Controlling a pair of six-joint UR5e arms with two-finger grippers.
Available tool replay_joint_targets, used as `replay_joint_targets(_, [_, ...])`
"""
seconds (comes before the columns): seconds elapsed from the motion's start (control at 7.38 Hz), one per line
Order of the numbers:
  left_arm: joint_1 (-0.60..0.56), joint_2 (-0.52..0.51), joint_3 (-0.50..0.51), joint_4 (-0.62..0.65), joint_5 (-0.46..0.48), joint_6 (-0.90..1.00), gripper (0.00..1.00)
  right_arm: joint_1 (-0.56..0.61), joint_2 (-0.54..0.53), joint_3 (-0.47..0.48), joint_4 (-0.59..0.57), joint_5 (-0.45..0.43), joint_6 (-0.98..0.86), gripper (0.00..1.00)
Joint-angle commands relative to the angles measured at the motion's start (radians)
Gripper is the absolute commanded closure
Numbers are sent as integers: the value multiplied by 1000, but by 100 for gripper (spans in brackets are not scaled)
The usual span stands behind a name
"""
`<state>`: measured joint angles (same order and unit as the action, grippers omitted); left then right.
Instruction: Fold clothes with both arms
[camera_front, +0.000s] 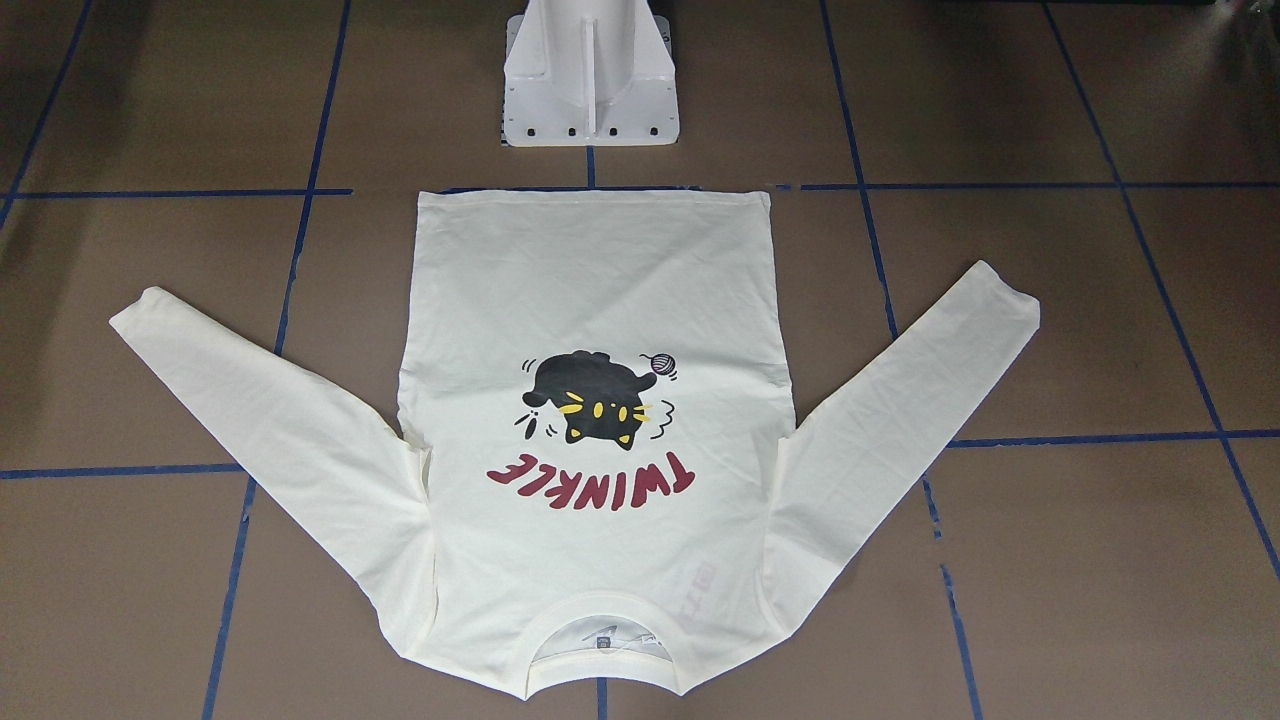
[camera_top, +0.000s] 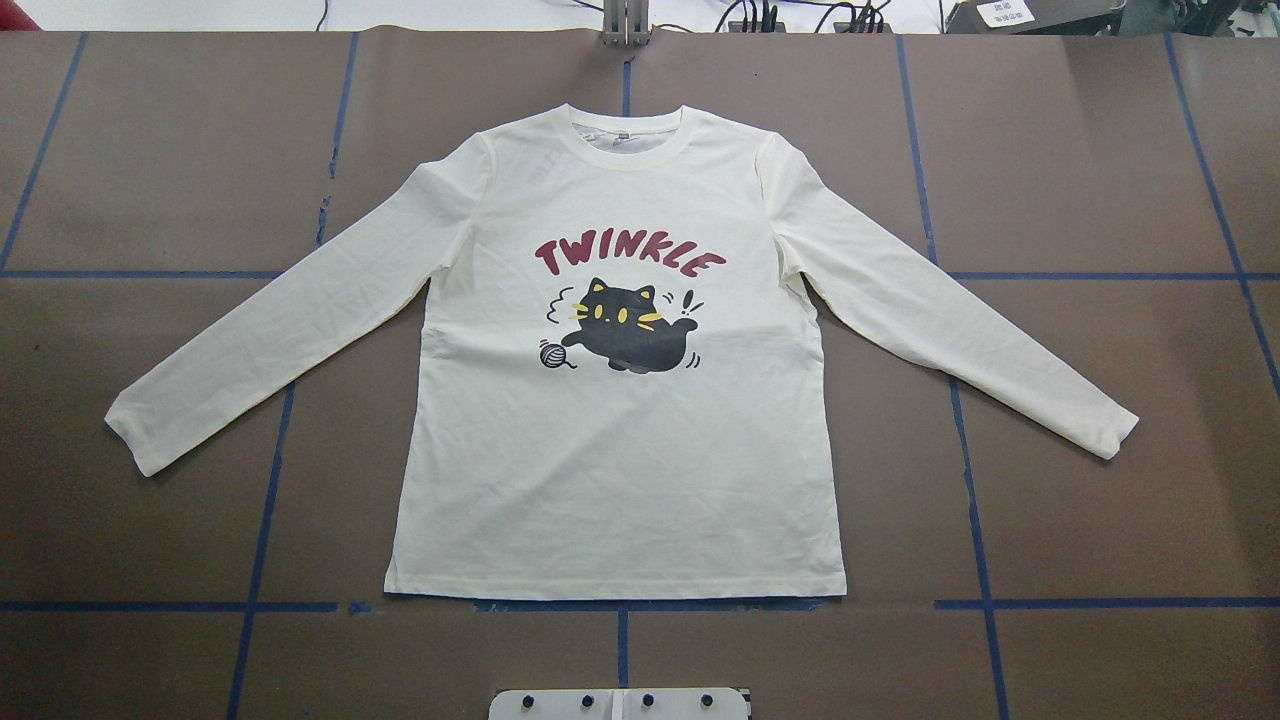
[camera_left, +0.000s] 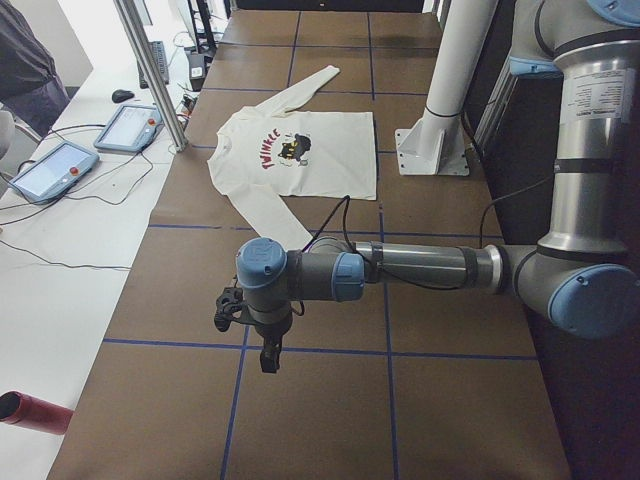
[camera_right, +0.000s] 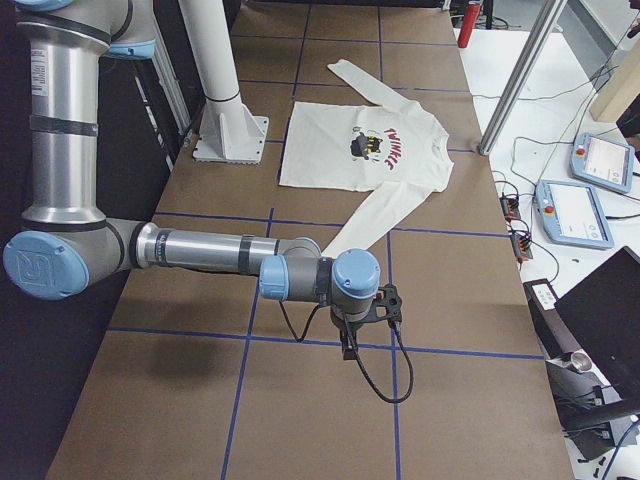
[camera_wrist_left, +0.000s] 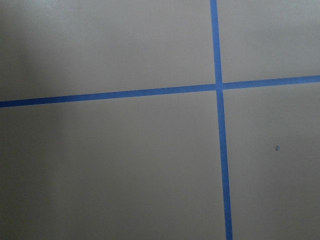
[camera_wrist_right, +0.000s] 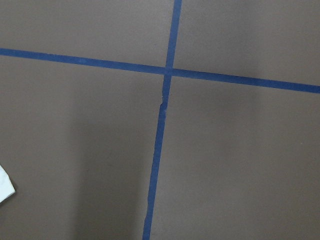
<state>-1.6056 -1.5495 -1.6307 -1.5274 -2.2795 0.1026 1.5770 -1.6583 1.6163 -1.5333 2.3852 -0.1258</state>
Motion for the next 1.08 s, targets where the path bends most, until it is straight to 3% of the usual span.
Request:
replay_joint_targets(0.0, [-1, -1, -8, -4, 0, 2, 0, 2, -1, -1, 2, 12, 14, 0])
replay_joint_targets(0.27, [-1, -4, 12, -96, -3, 2, 0, 0, 15, 7, 13, 11, 20, 0])
replay_joint_targets(0.41, [1, -6, 24, -135, 0, -3, 0, 0, 79, 5, 4, 64, 137, 0])
replay_joint_targets(0.54, [3, -7, 34, -195, -2, 0, 0, -38, 63, -10, 18, 104, 202, 0])
replay_joint_targets(0.68, [4, 9, 37, -270, -15, 0, 0, -99, 40, 0, 133, 95, 225, 0])
replay_joint_targets(0.95, [4, 5, 46, -342, -83, -4, 0, -206, 16, 5, 436, 27, 588, 0])
